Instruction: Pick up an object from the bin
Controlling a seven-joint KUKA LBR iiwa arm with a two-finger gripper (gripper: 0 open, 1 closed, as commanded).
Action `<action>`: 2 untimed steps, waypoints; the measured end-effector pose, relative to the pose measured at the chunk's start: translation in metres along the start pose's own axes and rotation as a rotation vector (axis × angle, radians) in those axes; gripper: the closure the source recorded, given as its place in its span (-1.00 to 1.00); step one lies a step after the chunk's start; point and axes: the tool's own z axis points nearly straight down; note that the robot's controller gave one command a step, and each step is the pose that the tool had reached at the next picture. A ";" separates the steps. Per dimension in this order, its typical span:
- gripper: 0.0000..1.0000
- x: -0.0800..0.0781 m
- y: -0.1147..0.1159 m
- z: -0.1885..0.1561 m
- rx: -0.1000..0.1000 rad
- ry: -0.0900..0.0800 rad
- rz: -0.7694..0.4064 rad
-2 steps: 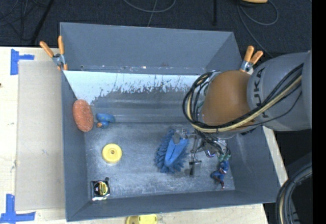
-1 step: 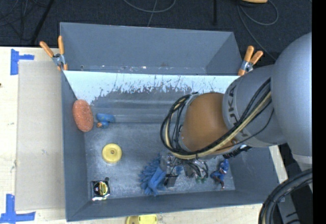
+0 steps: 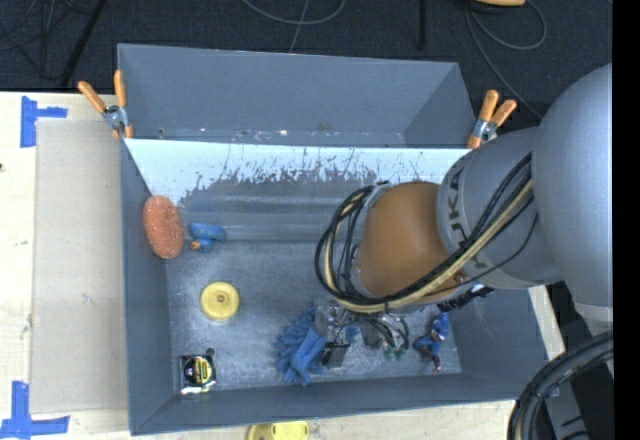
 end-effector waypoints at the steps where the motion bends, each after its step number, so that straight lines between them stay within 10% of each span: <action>1: 1.00 0.002 0.002 -0.001 0.002 -0.002 0.000; 2: 1.00 -0.005 0.022 -0.020 0.002 0.004 0.001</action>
Offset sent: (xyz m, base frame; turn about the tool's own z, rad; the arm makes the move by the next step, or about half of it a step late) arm 0.0055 0.0271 0.0268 0.0011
